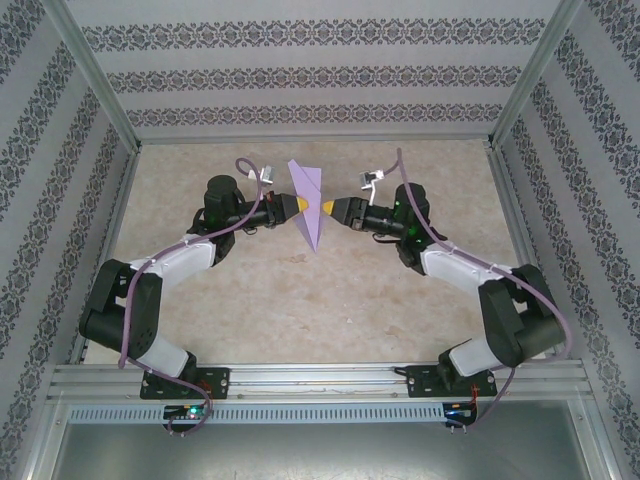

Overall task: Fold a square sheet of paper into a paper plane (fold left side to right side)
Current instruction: Turn over the paper at the center of the table.

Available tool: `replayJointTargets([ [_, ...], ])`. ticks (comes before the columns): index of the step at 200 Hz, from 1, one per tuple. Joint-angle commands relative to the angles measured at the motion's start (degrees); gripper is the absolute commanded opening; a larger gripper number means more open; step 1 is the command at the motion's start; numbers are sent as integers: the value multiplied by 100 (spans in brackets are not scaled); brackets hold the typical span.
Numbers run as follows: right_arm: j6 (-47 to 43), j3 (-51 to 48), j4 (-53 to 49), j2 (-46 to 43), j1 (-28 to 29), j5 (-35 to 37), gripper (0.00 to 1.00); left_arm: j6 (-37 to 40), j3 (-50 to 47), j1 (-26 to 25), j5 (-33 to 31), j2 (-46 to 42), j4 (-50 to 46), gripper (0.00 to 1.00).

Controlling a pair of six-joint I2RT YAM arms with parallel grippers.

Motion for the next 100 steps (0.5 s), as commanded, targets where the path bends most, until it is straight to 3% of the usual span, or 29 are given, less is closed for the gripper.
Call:
replayJointTargets([
  [1, -330, -202, -252, -599, -205, 234, 41, 131, 195, -44, -26, -140, 144, 10],
  [34, -774, -639, -1210, -1387, -309, 572, 61, 219, 157, -48, -115, -252, 129, 10],
  [72, -470, -1151, -1089, -1764, -157, 787, 81, 155, 142, -56, -155, -382, 170, 10],
  [100, -429, -963, -888, -1633, 209, 762, 86, -171, 164, -68, -35, -318, 530, 9],
])
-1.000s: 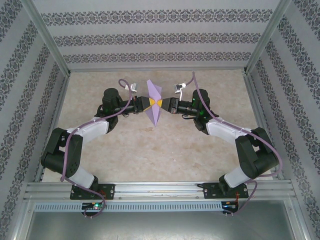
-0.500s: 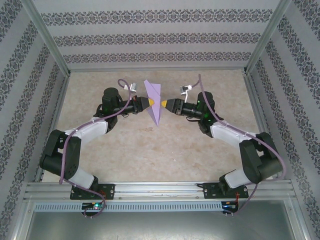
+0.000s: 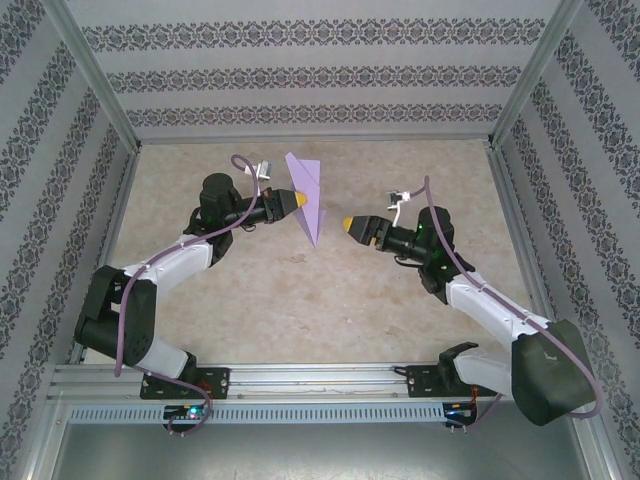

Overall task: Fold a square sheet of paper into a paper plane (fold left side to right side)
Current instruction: Turn over the paper at the center of the table.

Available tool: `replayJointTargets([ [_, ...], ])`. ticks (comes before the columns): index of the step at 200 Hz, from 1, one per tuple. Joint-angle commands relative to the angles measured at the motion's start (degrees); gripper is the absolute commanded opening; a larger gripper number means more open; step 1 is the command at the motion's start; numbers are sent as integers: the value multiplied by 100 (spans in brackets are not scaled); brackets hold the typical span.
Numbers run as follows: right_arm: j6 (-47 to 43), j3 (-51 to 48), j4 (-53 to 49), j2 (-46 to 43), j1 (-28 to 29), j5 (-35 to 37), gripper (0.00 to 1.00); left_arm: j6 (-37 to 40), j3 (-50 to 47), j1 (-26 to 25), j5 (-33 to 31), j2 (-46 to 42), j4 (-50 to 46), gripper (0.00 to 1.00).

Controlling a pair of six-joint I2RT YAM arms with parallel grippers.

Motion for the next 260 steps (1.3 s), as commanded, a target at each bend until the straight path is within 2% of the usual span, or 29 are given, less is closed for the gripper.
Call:
replayJointTargets([
  [1, -4, 153, 211, 43, 312, 91, 86, -203, 134, -69, 85, -91, 441, 10],
  [29, 58, 486, 530, 489, 701, 156, 87, -317, 105, -95, 78, -125, 573, 10],
  [58, 17, 873, 690, 978, 1009, 121, 84, -218, -20, -164, 0, -271, 489, 10],
  [113, -75, 905, 748, 1067, 1079, 359, 70, -226, -172, -237, -6, -329, 407, 10],
  [211, -148, 1118, 573, 1259, 1053, 289, 39, -384, -344, -276, 78, -204, 708, 10],
  [260, -189, 1180, 428, 1291, 1027, 296, 15, 52, -279, -272, -2, -358, 86, 23],
])
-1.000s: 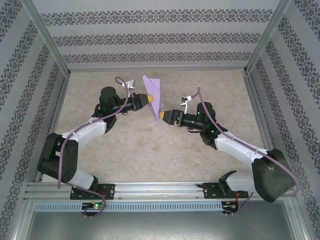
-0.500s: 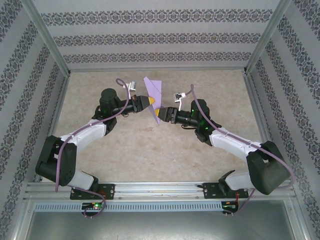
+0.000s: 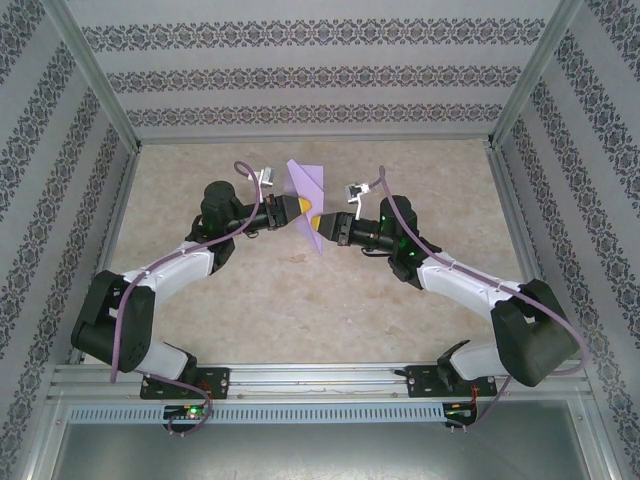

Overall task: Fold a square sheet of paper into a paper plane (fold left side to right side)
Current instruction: Turn over the paper at the center of the table.

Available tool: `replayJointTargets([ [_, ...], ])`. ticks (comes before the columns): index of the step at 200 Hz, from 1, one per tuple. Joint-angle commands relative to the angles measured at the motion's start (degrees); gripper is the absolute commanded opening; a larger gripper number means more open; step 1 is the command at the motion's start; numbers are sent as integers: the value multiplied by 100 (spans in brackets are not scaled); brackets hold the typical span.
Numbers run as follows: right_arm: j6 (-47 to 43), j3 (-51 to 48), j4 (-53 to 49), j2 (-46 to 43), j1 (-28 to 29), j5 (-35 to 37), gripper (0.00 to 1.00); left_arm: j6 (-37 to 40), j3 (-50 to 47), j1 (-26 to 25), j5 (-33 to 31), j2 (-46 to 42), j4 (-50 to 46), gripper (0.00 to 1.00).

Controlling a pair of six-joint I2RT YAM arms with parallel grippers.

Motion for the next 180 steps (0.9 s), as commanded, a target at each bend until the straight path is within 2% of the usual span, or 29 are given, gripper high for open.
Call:
replayJointTargets([
  [1, -150, 168, -23, 43, -31, 2, 14, 362, 40, -56, 13, -167, -279, 23],
  [50, -384, 133, -492, -152, -97, 126, 6, 1538, 139, 99, -599, -848, -2156, 36],
  [85, -1107, 317, -1793, -467, -67, 697, 4, 2532, 184, 280, -1679, -1643, -3735, 43],
  [109, -1822, 652, -3241, -648, 94, 1649, 2, 3115, 183, 329, -2804, -2264, -4612, 47],
  [133, -2450, 1124, -4637, -624, 426, 3060, 2, 3469, 56, 362, -3774, -2837, -5097, 53],
  [180, -3003, 2153, -6485, 111, 1107, 5564, 2, 3693, -28, 428, -4894, -3385, -5603, 63],
])
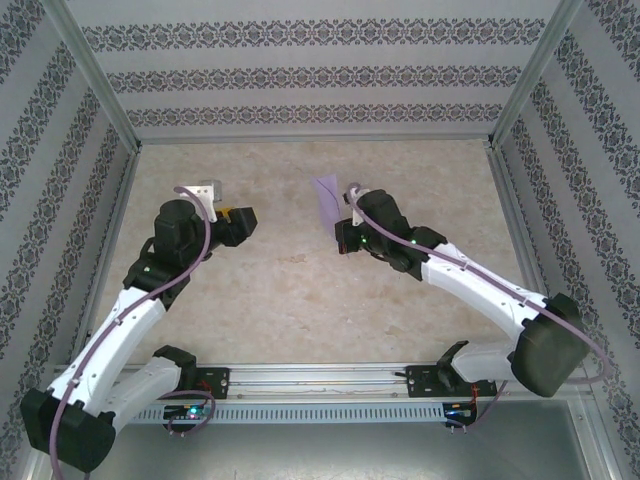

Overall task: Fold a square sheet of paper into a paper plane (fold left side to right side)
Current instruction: Turn over the paper at the center of the table.

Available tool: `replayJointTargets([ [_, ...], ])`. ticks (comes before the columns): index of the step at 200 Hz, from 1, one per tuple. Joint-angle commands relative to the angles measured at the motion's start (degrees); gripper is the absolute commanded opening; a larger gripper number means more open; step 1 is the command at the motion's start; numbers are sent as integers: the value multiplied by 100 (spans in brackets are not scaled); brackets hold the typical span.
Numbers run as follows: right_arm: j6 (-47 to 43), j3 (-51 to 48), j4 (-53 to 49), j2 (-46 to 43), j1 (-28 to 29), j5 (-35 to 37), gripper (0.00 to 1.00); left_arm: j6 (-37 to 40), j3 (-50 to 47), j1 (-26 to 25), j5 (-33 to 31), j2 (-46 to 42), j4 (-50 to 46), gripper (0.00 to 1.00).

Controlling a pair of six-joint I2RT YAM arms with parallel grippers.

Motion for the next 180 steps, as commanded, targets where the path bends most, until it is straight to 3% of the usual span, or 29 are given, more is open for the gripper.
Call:
replayJointTargets([
  [1, -545, 556, -1524, 431, 329, 1993, 2, 370, -49, 85, -938, -162, -579, 63],
  [39, -585, 1480, -2686, 1522, 939, 3817, 3, 267, -104, 135, -1472, -248, -604, 67],
  [75, -257, 2180, -3458, 2690, 1289, 4717, 9, 202, -207, 181, -1803, -255, -433, 67],
  [124, 378, 2970, -4254, 4221, 1488, 4725, 10, 371, -222, 256, -2080, -143, 57, 67],
  [180, 447, 3395, -4310, 4976, 1540, 3937, 24, 397, -107, 285, -2054, 268, 158, 67],
])
